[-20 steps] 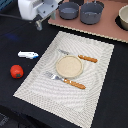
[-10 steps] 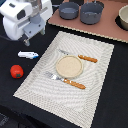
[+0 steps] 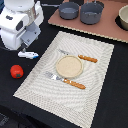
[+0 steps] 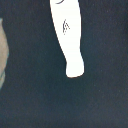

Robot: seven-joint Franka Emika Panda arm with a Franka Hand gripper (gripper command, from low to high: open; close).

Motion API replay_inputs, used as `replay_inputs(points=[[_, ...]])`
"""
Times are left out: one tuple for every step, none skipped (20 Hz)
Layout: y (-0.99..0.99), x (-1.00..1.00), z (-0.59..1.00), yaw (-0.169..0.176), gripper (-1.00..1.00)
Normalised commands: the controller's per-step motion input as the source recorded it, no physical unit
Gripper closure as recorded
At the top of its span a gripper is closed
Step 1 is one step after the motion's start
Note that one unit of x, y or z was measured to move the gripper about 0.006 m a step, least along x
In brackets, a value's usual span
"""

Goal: Place the pan onto the stove and place the fish and sausage into the pan.

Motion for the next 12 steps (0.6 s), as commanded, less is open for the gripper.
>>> replay_inputs(points=[[-0.06, -0.23, -0.44, 0.103, -1.0], [-0.02, -0.21, -0.44, 0.101, -1.0], [-0.03, -0.22, -0.46, 0.095, -1.0], [-0.02, -0.21, -0.47, 0.09, -1.0], [-0.01, -0.21, -0.49, 0.088, -1.0], [0.0, -0.21, -0.47, 0.085, -1.0], [0.0, -0.27, -0.45, 0.08, -1.0], [0.0, -0.28, -0.39, 0.077, -1.0], [0.0, -0.28, -0.35, 0.077, -1.0], [0.0, -0.29, -0.35, 0.075, -1.0], [0.0, -0.31, -0.36, 0.071, -1.0], [0.0, -0.28, -0.35, 0.07, -1.0]])
